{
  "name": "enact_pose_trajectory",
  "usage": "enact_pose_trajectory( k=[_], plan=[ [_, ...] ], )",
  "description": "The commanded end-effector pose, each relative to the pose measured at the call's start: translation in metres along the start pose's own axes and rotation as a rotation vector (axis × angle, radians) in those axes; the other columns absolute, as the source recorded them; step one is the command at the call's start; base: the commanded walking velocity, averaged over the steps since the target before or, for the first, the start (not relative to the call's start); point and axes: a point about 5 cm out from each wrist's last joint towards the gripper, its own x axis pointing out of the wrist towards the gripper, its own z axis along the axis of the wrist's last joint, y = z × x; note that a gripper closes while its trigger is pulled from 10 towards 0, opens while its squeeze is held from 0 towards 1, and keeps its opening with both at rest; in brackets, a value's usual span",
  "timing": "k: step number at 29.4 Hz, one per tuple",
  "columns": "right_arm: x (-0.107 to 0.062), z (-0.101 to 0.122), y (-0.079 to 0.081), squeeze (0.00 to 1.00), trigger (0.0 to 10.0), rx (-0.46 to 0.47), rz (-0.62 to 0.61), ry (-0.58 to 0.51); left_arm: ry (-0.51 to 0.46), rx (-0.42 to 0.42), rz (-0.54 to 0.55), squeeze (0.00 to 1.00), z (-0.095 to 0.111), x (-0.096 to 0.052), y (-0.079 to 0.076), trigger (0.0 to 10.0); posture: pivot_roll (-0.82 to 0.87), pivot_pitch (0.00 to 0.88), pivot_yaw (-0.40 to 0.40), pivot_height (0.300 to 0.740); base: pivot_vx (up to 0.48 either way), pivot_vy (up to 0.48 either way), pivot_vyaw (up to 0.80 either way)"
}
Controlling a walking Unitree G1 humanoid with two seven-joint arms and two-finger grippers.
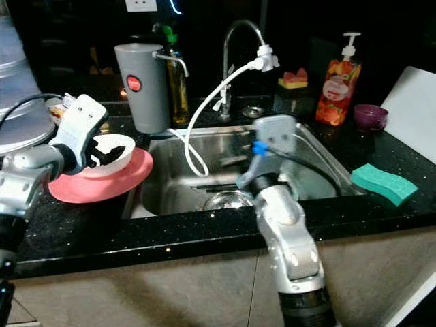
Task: Kitchen organization
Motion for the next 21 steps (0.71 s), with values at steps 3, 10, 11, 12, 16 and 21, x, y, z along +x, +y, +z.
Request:
enact_pose_trajectory(
  k=[3, 10, 11, 12, 16, 21],
  plan=[
    [-0.002, -0.019, 0.014, 0.00, 10.0, 0.016, 0.100, 0.108, 0.001, -0.008, -0.063, 0.00, 0.002, 0.001, 0.004, 10.0, 0.07, 0.063, 0.019, 0.740, 0.000, 0.000, 0.00],
    [-0.002, -0.020, 0.016, 0.00, 10.0, 0.038, 0.118, 0.106, 0.007, -0.015, -0.137, 0.00, 0.000, 0.001, 0.010, 10.0, 0.07, 0.068, 0.028, 0.740, 0.000, 0.000, 0.00],
    [-0.002, -0.020, 0.016, 0.00, 10.0, 0.038, 0.118, 0.106, 0.007, -0.015, -0.137, 0.00, 0.000, 0.001, 0.010, 10.0, 0.07, 0.068, 0.028, 0.740, 0.000, 0.000, 0.00],
    [-0.002, -0.020, 0.015, 0.00, 10.0, 0.037, 0.115, 0.108, 0.001, -0.020, -0.157, 0.00, 0.001, 0.001, 0.010, 10.0, 0.07, 0.068, 0.028, 0.740, 0.000, 0.000, 0.00],
    [-0.003, -0.020, 0.013, 0.00, 10.0, 0.035, 0.104, 0.110, 0.032, -0.018, -0.184, 0.00, -0.008, 0.000, 0.009, 10.0, 0.07, 0.068, 0.028, 0.740, 0.000, 0.000, 0.00],
    [-0.003, -0.019, 0.012, 0.00, 10.0, 0.034, 0.099, 0.106, 0.075, -0.016, -0.160, 0.00, -0.018, 0.001, 0.011, 10.0, 0.07, 0.071, 0.024, 0.740, 0.000, 0.000, 0.00]
  ],
)
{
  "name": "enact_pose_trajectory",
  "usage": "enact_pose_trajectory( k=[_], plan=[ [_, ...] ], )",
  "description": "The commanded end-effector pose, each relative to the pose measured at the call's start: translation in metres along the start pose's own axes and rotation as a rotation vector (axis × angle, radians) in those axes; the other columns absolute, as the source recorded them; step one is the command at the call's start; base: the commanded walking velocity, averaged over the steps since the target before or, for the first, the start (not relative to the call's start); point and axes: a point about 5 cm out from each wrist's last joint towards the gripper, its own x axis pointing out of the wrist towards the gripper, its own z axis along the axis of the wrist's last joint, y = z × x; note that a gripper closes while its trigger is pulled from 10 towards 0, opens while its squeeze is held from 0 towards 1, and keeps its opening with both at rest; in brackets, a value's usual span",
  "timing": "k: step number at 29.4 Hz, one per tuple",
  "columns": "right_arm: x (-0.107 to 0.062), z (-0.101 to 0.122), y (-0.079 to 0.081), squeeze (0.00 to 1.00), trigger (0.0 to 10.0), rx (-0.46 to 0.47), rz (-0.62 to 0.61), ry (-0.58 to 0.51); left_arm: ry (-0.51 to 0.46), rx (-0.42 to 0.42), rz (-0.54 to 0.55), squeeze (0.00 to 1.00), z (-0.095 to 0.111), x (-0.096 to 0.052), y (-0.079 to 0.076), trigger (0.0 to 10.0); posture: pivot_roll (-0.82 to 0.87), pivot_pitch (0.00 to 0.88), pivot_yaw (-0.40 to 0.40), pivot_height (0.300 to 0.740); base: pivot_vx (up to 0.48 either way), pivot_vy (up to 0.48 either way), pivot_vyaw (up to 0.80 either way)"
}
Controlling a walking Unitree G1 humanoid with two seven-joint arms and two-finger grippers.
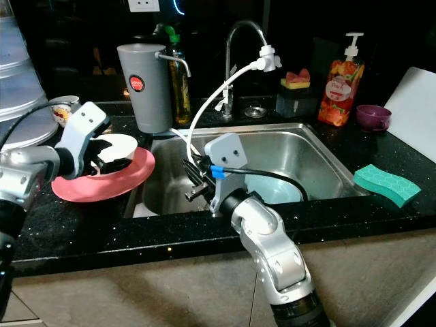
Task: Kitchen organization
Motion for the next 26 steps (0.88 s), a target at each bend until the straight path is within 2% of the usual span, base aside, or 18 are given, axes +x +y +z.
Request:
enact_pose_trajectory(
  k=[1, 8, 12, 14, 15, 17, 26],
  plan=[
    [-0.002, -0.003, -0.002, 0.00, 10.0, 0.017, -0.006, 0.011, 0.042, 0.035, 0.034, 0.00, -0.003, -0.004, 0.008, 10.0, 0.07, 0.071, 0.024, 0.740, 0.000, 0.000, 0.00],
    [-0.003, -0.003, -0.001, 0.00, 10.0, 0.020, 0.000, 0.016, 0.111, 0.070, 0.048, 0.00, -0.016, -0.006, 0.011, 10.0, 0.07, 0.069, 0.027, 0.740, 0.000, 0.000, 0.00],
    [-0.005, -0.005, 0.003, 0.00, 10.0, 0.049, 0.040, 0.024, 0.141, 0.118, 0.060, 0.00, -0.022, -0.006, 0.011, 10.0, 0.07, 0.069, 0.027, 0.740, 0.000, 0.000, 0.00],
    [-0.007, -0.005, 0.008, 0.00, 10.0, 0.088, 0.093, 0.025, 0.155, 0.160, 0.052, 0.00, -0.024, -0.005, 0.010, 3.5, 0.07, 0.069, 0.027, 0.740, 0.000, 0.000, 0.00],
    [-0.007, -0.005, 0.008, 0.00, 10.0, 0.088, 0.093, 0.025, 0.155, 0.160, 0.052, 0.00, -0.024, -0.005, 0.010, 3.5, 0.07, 0.069, 0.027, 0.740, 0.000, 0.000, 0.00],
    [-0.010, -0.004, 0.014, 0.00, 10.0, 0.124, 0.148, 0.022, 0.163, 0.187, 0.045, 0.00, -0.026, -0.004, 0.008, 0.0, 0.07, 0.073, 0.021, 0.740, 0.000, 0.000, 0.00],
    [-0.012, -0.009, 0.017, 0.00, 10.0, 0.101, 0.182, 0.066, 0.149, 0.210, 0.044, 0.00, -0.026, -0.001, 0.006, 0.0, 0.06, 0.074, 0.015, 0.740, 0.000, 0.000, 0.00]
  ],
)
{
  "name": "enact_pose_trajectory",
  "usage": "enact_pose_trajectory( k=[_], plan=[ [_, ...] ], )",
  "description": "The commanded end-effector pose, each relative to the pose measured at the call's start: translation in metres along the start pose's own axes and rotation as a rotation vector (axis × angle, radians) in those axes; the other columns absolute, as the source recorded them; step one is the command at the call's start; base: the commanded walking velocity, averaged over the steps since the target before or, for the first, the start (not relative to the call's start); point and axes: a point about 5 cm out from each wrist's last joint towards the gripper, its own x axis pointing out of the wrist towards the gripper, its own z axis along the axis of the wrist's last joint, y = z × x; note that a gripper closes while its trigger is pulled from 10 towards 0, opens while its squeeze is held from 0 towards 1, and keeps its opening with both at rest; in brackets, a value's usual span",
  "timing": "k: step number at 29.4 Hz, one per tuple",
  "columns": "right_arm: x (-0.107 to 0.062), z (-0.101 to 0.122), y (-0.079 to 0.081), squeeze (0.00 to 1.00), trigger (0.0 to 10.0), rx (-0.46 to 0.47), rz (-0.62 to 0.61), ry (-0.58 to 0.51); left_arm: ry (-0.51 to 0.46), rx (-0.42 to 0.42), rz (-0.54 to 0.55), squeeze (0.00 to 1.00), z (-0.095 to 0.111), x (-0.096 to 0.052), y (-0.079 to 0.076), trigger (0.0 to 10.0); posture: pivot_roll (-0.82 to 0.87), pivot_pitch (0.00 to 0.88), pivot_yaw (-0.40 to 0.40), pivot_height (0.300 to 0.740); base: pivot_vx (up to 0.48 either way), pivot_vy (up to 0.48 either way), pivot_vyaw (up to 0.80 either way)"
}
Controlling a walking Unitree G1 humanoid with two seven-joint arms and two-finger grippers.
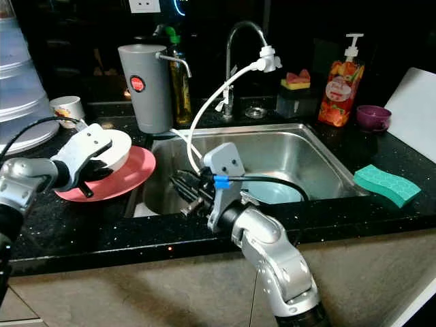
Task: Kitchen organization
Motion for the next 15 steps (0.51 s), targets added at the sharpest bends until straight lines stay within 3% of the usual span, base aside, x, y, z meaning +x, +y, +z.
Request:
enact_pose_trajectory(
  k=[1, 6, 7, 10, 11, 13, 15],
  plan=[
    [0.000, -0.003, 0.003, 0.00, 10.0, 0.002, 0.014, 0.019, 0.038, 0.008, -0.008, 0.00, -0.008, -0.002, 0.000, 0.0, 0.06, 0.074, 0.015, 0.740, 0.000, 0.000, 0.00],
    [0.000, -0.001, 0.001, 0.00, 10.0, 0.003, 0.001, 0.010, -0.014, 0.131, 0.041, 0.00, 0.003, -0.002, 0.001, 0.0, 0.06, 0.073, 0.012, 0.740, 0.000, 0.000, 0.00],
    [0.000, 0.001, -0.001, 0.00, 10.0, 0.007, -0.009, 0.006, -0.061, 0.230, 0.091, 0.00, 0.014, -0.002, 0.002, 10.0, 0.06, 0.073, 0.009, 0.740, 0.000, 0.000, 0.00],
    [0.001, 0.004, -0.005, 0.00, 10.0, 0.011, -0.042, -0.010, -0.142, 0.440, 0.163, 0.00, 0.035, -0.002, 0.000, 10.0, 0.06, 0.074, 0.007, 0.740, 0.000, 0.000, 0.00],
    [0.001, 0.004, -0.005, 0.00, 10.0, 0.011, -0.042, -0.010, -0.142, 0.440, 0.163, 0.00, 0.035, -0.002, 0.000, 10.0, 0.06, 0.074, 0.007, 0.740, 0.000, 0.000, 0.00],
    [0.001, 0.009, -0.012, 0.00, 10.0, 0.035, -0.089, -0.038, -0.227, 0.573, 0.175, 0.00, 0.052, -0.004, -0.008, 10.0, 0.06, 0.076, 0.002, 0.740, 0.000, 0.000, 0.00],
    [0.002, 0.016, -0.020, 0.00, 10.0, 0.084, -0.143, -0.075, -0.294, 0.644, 0.169, 0.00, 0.065, -0.004, -0.017, 10.0, 0.06, 0.076, 0.002, 0.740, 0.000, 0.000, 0.00]
  ],
)
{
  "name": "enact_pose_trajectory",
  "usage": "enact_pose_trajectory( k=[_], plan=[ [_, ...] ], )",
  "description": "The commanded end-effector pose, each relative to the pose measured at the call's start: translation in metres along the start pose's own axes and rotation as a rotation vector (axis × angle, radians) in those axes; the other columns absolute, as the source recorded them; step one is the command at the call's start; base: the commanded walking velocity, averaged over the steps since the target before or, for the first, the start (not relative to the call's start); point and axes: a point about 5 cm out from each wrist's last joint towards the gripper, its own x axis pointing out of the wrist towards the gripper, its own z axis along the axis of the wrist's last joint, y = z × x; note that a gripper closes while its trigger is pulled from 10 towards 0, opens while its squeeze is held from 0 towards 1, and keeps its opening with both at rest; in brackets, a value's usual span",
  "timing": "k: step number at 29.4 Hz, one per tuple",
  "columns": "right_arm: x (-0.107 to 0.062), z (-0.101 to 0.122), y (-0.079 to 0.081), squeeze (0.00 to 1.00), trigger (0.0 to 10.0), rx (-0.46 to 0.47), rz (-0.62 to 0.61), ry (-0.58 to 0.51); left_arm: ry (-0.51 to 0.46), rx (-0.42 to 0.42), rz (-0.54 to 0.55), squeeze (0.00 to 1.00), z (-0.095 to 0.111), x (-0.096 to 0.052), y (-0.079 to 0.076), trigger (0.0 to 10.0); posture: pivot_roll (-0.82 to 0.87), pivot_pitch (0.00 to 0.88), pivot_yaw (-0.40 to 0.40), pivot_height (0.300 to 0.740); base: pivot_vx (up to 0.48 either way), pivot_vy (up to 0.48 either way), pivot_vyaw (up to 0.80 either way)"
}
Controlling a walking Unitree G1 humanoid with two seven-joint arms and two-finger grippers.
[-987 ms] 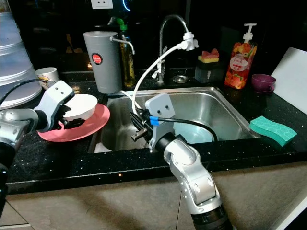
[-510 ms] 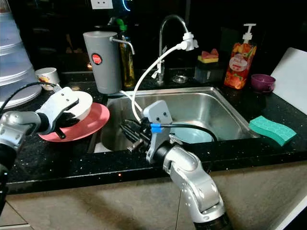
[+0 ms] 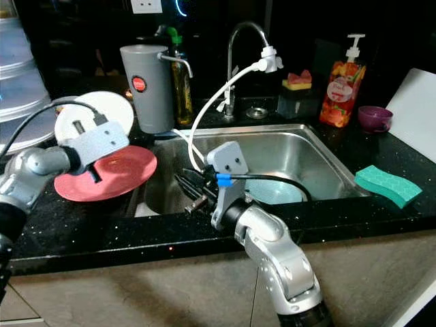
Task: Kitchen organization
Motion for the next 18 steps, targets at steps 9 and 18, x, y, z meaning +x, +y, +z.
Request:
enact_pose_trajectory(
  k=[9, 18],
  plan=[
    [0.003, 0.014, -0.021, 1.00, 10.0, 0.125, -0.129, -0.072, -0.184, 0.223, -0.004, 0.00, 0.038, 0.006, -0.023, 10.0, 0.06, 0.077, 0.001, 0.740, 0.000, 0.000, 0.00],
    [0.007, 0.022, -0.034, 0.00, 10.0, 0.280, -0.199, -0.121, -0.370, 0.271, -0.001, 0.00, 0.076, 0.012, -0.055, 10.0, 0.05, 0.068, -0.003, 0.740, 0.000, 0.000, 0.00]
  ],
)
